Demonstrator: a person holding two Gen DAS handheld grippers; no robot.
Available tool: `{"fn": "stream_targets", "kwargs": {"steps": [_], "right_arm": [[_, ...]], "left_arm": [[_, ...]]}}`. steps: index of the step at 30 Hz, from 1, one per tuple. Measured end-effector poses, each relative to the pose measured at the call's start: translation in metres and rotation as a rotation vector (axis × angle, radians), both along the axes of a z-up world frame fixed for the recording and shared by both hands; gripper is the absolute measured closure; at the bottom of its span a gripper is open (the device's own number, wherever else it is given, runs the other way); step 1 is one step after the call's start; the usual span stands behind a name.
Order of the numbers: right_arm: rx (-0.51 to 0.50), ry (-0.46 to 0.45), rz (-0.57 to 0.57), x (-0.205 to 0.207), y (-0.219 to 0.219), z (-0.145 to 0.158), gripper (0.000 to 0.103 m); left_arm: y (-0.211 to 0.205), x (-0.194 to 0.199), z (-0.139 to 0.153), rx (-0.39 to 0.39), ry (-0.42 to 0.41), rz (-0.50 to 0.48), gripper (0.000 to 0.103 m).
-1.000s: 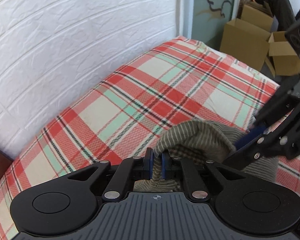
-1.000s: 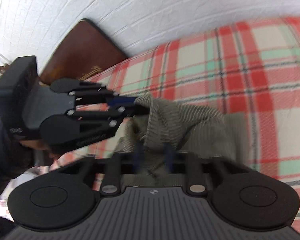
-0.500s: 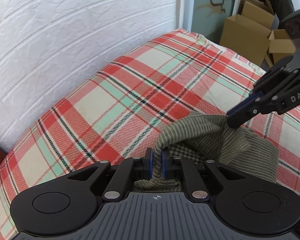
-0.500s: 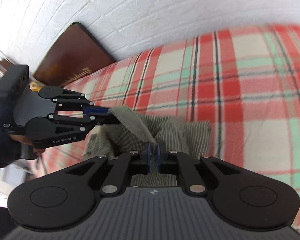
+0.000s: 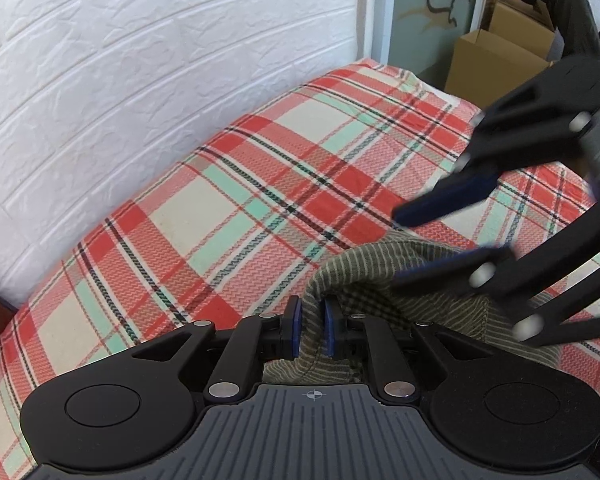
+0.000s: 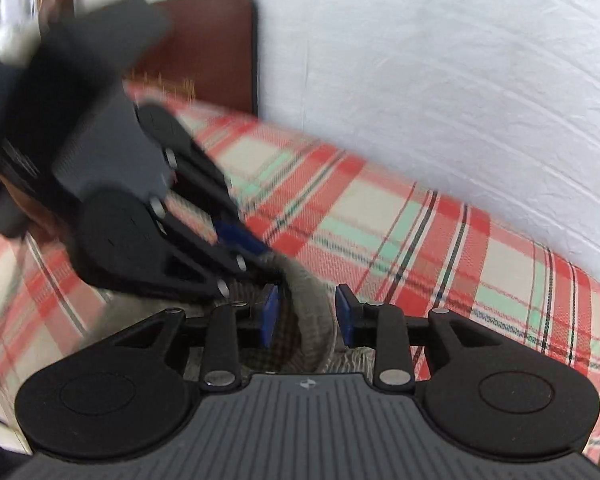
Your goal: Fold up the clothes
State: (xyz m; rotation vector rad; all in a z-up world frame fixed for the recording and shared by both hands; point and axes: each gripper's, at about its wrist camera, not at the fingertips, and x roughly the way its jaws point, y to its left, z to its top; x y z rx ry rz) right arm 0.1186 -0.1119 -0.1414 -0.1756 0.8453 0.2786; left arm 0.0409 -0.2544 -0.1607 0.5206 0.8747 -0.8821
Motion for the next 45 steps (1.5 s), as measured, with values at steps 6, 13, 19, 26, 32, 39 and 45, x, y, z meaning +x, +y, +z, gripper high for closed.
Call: {"fn": "stream_targets", "kwargs": {"steps": [6, 13, 19, 26, 32, 39, 45], "right_arm": [[0.189, 0.152, -0.084, 0.021, -0.029, -0.020, 0.099], [0.498, 0.261, -0.252, 0.036, -0.081, -0.022, 0.099], [0.516, 0.284, -0.276, 0.040, -0.081, -0.025, 0.099], [0.521, 0.279, -0.260, 0.040, -0.077, -0.023, 0.099], [0.580, 0.304, -0.295, 0.040, -0.080, -0.027, 0.099], [0.689, 0.324, -0.397, 0.041, -0.094, -0.031, 0.099], [0.691, 0.338, -0.412, 0.042, -0.089, -0.035, 0.099]], "left_arm": [[0.011, -0.009, 0.004, -0.010, -0.009, 0.033, 0.055], [0.024, -0.046, 0.020, -0.115, 0.045, 0.058, 0.050], [0.009, -0.076, 0.018, -0.131, 0.048, 0.010, 0.048], [0.005, -0.078, 0.005, -0.122, 0.053, 0.046, 0.045], [-0.007, -0.087, 0.007, -0.111, -0.110, 0.100, 0.101], [-0.031, -0.145, -0.010, 0.112, -0.507, -0.021, 0.103], [-0.042, -0.157, -0.037, 0.126, -0.412, -0.023, 0.103]]}}
